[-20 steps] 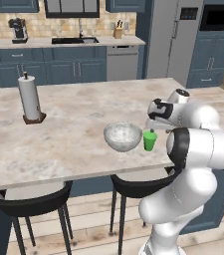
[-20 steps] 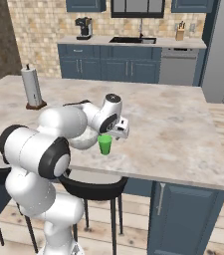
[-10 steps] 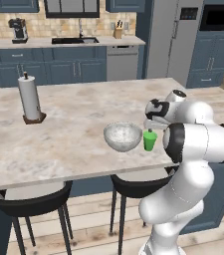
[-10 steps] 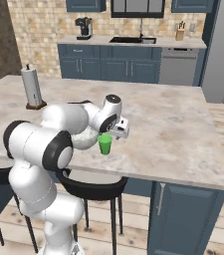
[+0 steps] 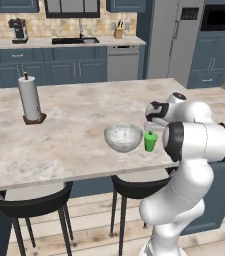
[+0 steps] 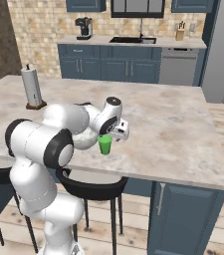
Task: Place the cup inside the bowl on the dining table and move the bowl to any counter.
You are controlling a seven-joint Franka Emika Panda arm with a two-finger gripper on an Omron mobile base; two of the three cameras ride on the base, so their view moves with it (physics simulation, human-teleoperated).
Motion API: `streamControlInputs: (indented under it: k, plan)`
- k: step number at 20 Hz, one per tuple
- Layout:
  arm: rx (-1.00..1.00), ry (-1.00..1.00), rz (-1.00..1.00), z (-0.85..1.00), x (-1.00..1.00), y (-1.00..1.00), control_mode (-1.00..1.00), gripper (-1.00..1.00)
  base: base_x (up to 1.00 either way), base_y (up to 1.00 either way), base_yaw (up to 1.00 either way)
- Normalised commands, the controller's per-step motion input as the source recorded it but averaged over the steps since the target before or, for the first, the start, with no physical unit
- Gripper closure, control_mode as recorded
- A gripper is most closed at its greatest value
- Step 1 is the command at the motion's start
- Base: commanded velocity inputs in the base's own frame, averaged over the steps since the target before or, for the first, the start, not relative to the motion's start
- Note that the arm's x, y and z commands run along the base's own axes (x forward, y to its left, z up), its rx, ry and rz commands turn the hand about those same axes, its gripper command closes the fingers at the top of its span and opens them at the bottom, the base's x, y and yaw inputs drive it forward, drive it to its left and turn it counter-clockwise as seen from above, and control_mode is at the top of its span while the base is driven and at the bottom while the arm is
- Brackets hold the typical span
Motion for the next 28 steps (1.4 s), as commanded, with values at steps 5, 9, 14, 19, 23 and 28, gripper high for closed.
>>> streamControlInputs:
  k: [5, 9, 14, 19, 23, 28]
  plan:
    - [0.00, 0.00, 0.00, -0.20, 0.08, 0.00, -1.00, -1.00, 0.00, 0.00, 0.00]
    - [0.00, 0.00, 0.00, -0.17, 0.18, 0.00, -1.00, -1.00, 0.00, 0.00, 0.00]
    - [0.00, 0.00, 0.00, -0.14, 0.21, 0.00, -1.00, -1.00, 0.00, 0.00, 0.00]
    - [0.00, 0.00, 0.00, -0.12, 0.12, 0.00, -1.00, -1.00, 0.00, 0.00, 0.00]
    - [0.00, 0.00, 0.00, -0.13, 0.03, 0.00, -1.00, -1.00, 0.00, 0.00, 0.00]
    - [0.00, 0.00, 0.00, -0.09, 0.00, 0.00, -1.00, -1.00, 0.00, 0.00, 0.00]
